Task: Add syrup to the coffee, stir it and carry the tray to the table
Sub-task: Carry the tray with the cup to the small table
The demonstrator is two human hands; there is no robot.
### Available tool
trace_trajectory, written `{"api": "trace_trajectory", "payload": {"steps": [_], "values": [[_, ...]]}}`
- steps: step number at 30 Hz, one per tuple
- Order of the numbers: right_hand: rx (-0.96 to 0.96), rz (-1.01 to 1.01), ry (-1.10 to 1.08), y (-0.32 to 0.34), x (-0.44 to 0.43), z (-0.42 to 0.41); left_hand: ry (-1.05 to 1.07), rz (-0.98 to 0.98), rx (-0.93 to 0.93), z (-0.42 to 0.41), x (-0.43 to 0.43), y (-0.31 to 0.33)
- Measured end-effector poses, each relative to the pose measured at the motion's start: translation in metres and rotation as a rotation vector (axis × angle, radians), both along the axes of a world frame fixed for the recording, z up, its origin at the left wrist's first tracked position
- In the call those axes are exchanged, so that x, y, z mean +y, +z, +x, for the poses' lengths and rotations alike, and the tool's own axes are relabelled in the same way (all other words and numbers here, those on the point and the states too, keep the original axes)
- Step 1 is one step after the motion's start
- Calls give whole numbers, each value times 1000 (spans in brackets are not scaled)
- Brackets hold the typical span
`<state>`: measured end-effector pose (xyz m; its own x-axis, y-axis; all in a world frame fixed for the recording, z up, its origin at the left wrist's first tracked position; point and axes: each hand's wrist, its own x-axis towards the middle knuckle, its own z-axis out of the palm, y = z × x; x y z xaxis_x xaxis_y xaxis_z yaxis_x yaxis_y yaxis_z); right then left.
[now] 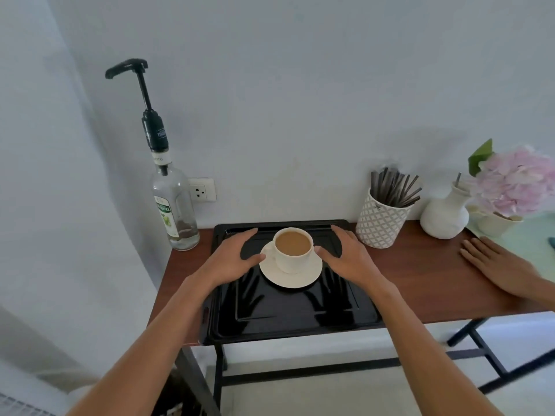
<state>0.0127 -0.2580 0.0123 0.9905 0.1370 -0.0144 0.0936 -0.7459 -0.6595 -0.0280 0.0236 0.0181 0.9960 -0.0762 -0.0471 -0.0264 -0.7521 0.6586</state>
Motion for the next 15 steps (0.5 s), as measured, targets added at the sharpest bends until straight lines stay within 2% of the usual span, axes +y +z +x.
{"api": "trace_trajectory", "payload": {"steps": [4,8,15], "values": [[-34,19,-27,-19,-17,11,81,-17,-27,-3,2,-15],[-43,-54,-10,-34,-29,16,178,-22,-14,-9,-6,-28],[-122,-214,-31,-47,-45,26,358,172,-13,-17,-4,-43]]}}
